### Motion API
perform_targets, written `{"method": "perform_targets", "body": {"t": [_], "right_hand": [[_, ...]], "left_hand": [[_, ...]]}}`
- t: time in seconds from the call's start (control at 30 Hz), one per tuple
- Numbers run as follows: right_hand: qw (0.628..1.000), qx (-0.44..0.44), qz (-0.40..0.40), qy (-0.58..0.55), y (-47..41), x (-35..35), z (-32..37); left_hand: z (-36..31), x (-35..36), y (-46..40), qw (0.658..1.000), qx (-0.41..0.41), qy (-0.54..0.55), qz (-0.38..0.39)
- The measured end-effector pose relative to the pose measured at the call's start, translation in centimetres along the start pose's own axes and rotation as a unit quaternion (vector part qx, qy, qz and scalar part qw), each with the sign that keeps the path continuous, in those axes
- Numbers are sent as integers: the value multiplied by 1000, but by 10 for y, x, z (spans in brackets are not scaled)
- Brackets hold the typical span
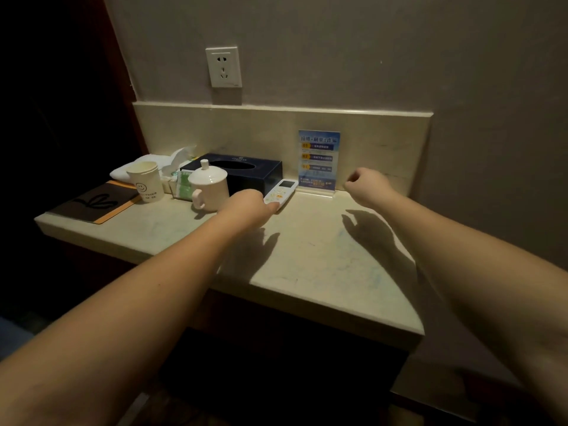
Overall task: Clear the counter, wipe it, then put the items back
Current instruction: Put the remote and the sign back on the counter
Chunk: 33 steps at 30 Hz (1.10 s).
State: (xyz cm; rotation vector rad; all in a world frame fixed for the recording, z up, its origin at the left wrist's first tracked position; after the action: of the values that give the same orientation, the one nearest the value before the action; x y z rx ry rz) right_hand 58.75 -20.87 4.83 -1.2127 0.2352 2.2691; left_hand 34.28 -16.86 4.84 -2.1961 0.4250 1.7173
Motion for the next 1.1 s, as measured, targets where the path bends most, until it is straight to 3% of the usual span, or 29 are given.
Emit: {"method": "perform_targets", "body": {"t": [0.27,0.53,0.67,0.87,1.1], "right_hand": [[995,-81,7,49,111,-37,13],[988,-130,6,87,255,2,18],[990,-87,47,99,337,44,-5],[986,28,141,86,457,94,-70],[971,187,121,84,571,110,-151]], "left_hand": [[0,-31,74,987,94,104,-79],[22,-15,178,974,170,143,-34],[43,22,236,973,192,130,-16],[50,92,317,957,228,159,78],[14,170,398,947,256,152,122]]}}
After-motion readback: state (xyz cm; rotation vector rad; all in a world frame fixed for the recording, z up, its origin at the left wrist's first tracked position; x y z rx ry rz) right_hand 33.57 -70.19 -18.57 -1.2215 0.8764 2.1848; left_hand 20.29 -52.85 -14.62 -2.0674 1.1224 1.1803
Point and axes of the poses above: each hand's wrist, its own y-axis away from the middle knuckle, its own x-axis out of the palm, z = x × y, the point moved 2 cm from there along -y, towards the middle knuckle, and after that the axes turned 8 degrees about x, right-handed, at the moved point
